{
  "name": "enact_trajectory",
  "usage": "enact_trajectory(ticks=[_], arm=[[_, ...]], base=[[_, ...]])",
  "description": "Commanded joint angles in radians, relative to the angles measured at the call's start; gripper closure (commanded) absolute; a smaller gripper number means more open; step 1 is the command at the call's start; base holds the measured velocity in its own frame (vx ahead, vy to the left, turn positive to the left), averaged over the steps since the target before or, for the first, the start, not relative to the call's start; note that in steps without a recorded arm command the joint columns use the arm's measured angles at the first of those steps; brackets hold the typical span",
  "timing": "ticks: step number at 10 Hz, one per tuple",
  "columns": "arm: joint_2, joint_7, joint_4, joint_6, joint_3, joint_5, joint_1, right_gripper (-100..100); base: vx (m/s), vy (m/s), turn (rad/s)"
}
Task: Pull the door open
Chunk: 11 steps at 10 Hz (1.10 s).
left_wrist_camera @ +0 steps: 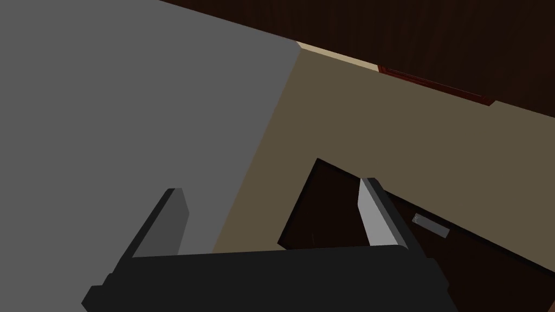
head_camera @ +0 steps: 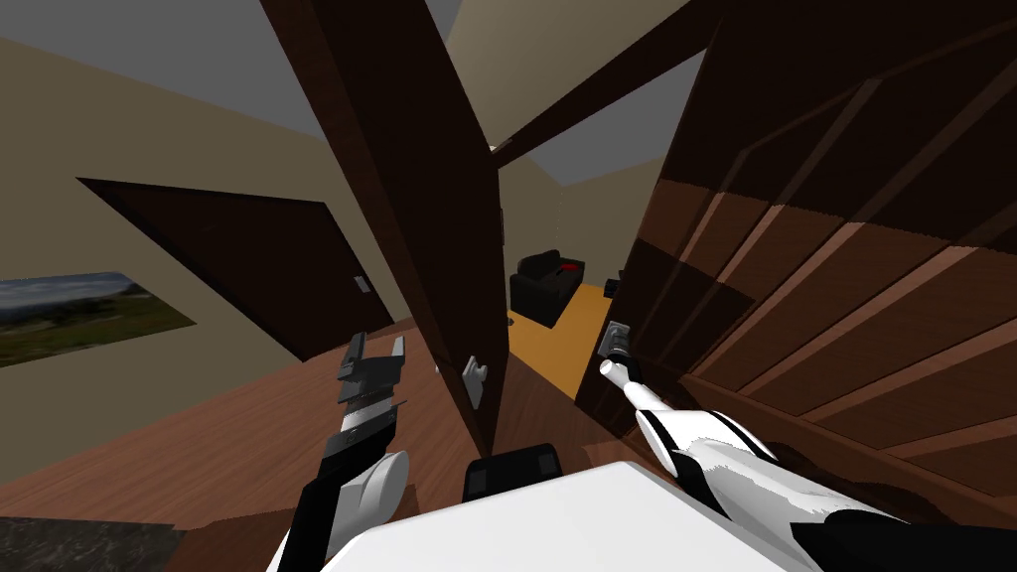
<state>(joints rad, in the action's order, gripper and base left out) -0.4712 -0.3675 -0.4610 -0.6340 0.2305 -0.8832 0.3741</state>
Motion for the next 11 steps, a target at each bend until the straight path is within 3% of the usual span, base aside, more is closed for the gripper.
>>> enact_trajectory(ticks=[1, 5, 9, 11], arm=[[0.0, 0.0, 0.0, 0.0, 0.0, 0.0, 0.0, 100], [0.0, 0.0, 0.0, 0.0, 0.0, 0.0, 0.0, 100], [0.015, 0.031, -0.019, 0.023, -0.033, 0.044, 0.009, 100], [0.015, 0.031, -0.006, 0.023, -0.033, 0.044, 0.009, 100]], base=[[-0.001, 0.009, -0.011], [0.0, 0.001, -0.001], [-0.185, 0.022, 0.03], [-0.143, 0.033, 0.014]])
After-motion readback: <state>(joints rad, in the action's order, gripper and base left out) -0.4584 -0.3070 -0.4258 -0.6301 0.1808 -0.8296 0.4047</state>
